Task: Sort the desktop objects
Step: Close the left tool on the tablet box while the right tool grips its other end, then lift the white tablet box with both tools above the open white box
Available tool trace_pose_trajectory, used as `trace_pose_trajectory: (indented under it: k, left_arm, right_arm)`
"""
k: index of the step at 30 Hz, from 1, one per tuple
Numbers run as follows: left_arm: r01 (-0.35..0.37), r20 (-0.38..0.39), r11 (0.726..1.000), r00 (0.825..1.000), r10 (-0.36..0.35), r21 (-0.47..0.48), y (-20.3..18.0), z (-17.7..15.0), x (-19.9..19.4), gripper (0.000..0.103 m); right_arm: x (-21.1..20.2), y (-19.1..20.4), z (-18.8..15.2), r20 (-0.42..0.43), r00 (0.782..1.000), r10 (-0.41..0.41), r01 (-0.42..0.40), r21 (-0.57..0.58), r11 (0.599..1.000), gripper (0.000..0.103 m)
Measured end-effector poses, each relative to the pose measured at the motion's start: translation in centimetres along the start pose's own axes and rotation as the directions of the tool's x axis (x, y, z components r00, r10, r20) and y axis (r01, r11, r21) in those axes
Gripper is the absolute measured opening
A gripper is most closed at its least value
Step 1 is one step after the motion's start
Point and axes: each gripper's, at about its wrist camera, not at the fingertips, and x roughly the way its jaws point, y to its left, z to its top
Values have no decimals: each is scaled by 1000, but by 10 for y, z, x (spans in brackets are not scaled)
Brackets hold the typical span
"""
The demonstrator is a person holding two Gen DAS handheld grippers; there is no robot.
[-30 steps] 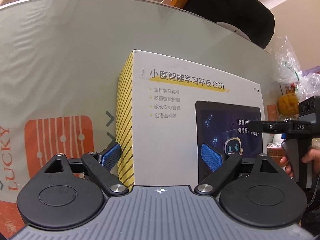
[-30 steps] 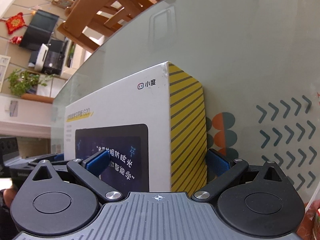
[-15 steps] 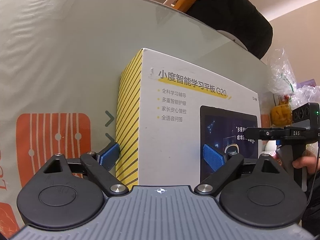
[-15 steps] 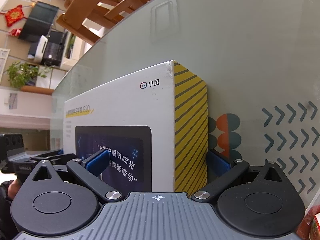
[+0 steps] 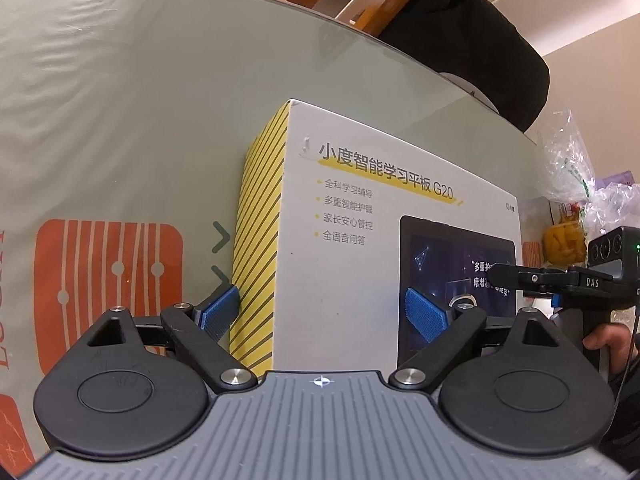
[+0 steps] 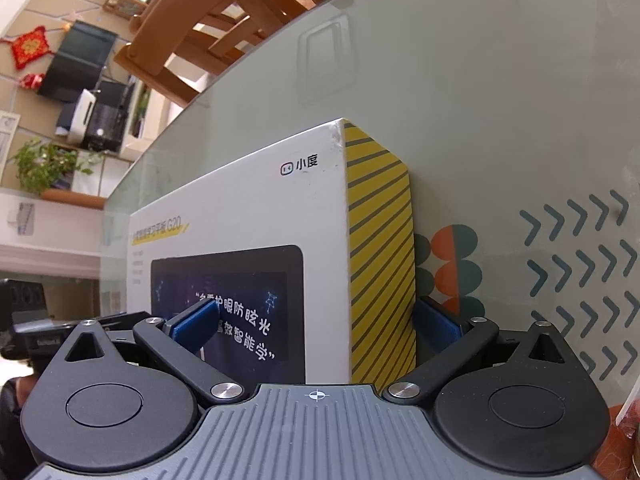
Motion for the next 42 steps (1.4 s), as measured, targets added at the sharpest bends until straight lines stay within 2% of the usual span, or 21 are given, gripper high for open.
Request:
trace_pose_trajectory:
  k: [10,17,24,32,42]
  left_arm:
    - [-51,30,996,998,49,72,-16,3,-16,101]
    - [-65,53,994,997,60,86,-26,3,-37,102]
    - [-87,88,992,993,78,95,-33,-7,-65,103]
    - [-103,117,991,989,93,81,-32,-39,-104,103]
    - [-164,172,983,974,148,82,-33,-98,-151,103]
  right_arm:
    - [-3,20,-5,33,998,-54,55,-13,998,103]
    - [-17,40,-6,72,995,-66,69,-43,997,103]
    - [-27,68,-14,74,995,-73,79,-91,993,103]
    - [-36,101,-36,75,995,-70,81,-144,986,103]
    - [-43,131,-77,57,998,-41,51,-194,980,103]
